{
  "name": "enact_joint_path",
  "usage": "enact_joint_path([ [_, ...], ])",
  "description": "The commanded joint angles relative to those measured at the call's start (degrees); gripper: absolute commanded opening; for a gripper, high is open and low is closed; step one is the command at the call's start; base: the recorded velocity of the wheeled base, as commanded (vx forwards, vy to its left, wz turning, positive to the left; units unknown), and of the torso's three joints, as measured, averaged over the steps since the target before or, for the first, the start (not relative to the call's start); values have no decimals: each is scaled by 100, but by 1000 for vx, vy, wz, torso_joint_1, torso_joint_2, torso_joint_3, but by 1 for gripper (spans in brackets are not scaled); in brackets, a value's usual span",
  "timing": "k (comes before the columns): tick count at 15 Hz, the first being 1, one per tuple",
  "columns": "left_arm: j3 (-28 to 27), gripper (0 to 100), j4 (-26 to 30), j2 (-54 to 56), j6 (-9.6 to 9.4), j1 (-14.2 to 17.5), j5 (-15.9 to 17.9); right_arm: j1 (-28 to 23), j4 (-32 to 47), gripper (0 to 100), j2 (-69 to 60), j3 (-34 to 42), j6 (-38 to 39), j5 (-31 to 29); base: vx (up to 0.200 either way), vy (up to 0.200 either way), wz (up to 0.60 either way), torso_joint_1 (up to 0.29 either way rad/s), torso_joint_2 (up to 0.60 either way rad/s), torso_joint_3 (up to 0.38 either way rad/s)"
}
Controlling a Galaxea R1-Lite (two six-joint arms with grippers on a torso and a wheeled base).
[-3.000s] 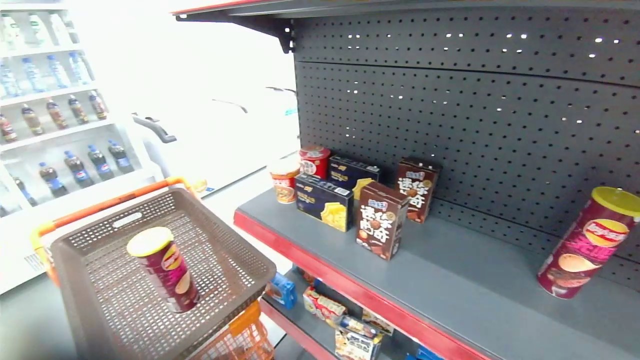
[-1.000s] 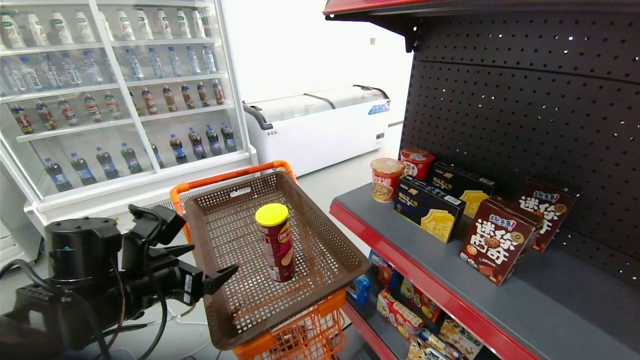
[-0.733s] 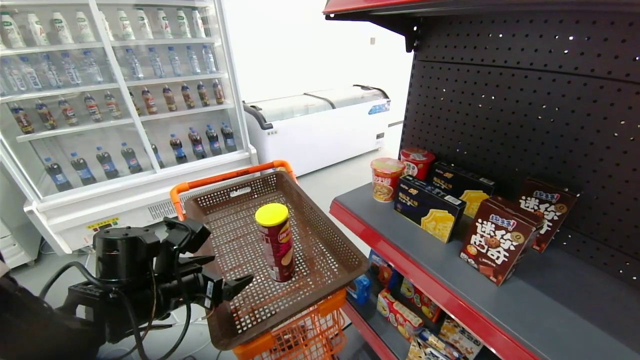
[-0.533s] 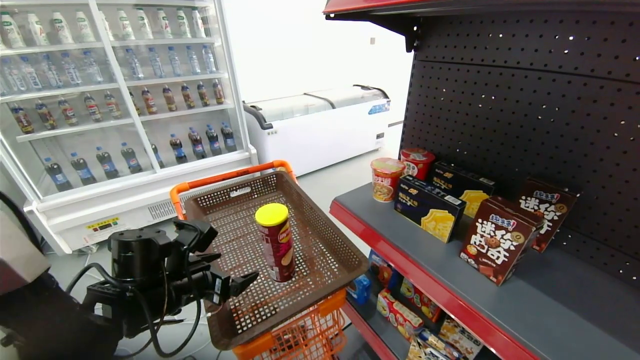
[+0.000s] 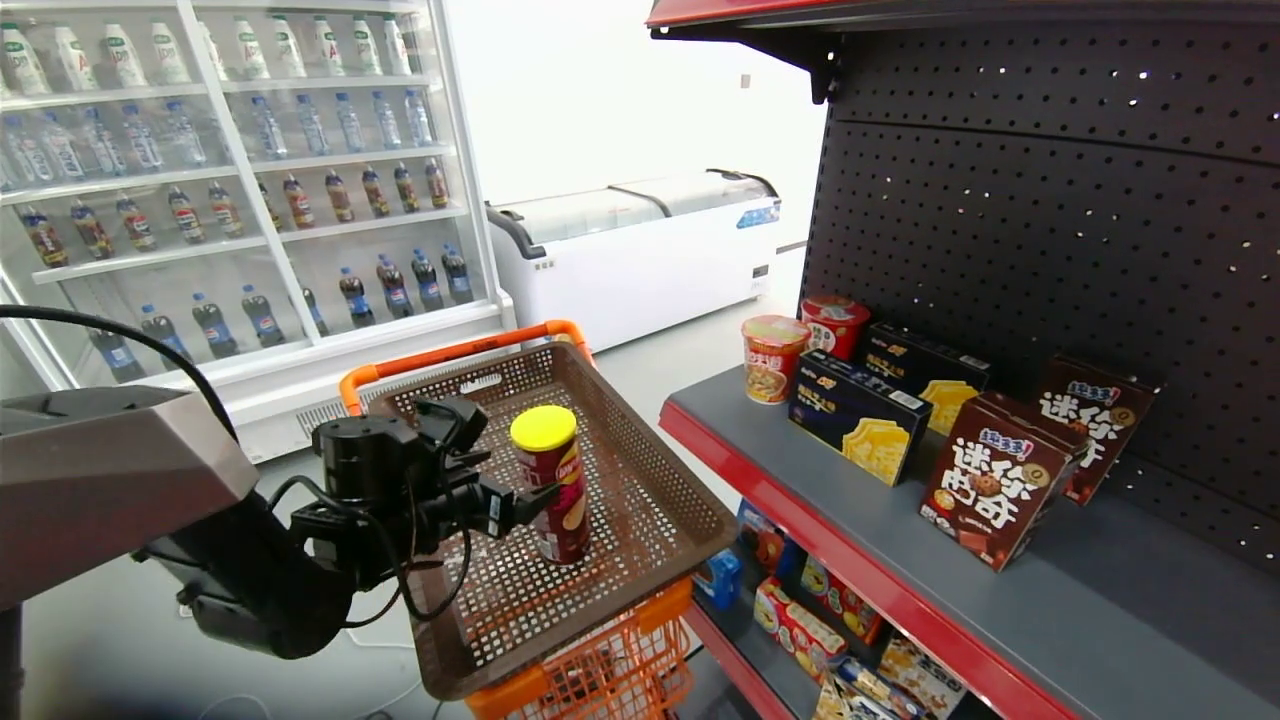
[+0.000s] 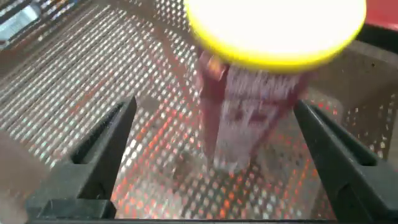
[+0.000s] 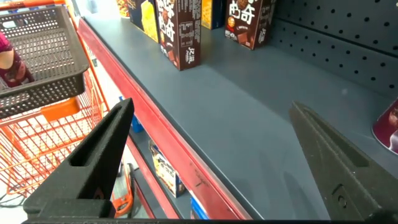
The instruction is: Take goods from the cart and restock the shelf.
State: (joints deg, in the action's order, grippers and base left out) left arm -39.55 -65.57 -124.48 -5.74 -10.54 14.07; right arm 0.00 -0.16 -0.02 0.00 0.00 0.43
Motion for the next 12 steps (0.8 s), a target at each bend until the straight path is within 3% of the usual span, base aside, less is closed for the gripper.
enact_joint_path([
  [1, -370, 100, 1, -428, 3, -35, 61, 0, -2, 100, 2, 0, 0, 1, 0, 0, 0, 0, 0, 0],
  [3, -581, 100, 9, -622, -41, -114, 237, 9, -2, 100, 2, 0, 0, 1, 0, 0, 0, 0, 0, 0],
  [8, -1284, 100, 62, -1114, -41, -334, 246, 0, -2, 100, 2, 0, 0, 1, 0, 0, 0, 0, 0, 0],
  [12, -1424, 100, 71, -1369, -50, -475, 228, 0, -2, 100, 2, 0, 0, 1, 0, 0, 0, 0, 0, 0],
])
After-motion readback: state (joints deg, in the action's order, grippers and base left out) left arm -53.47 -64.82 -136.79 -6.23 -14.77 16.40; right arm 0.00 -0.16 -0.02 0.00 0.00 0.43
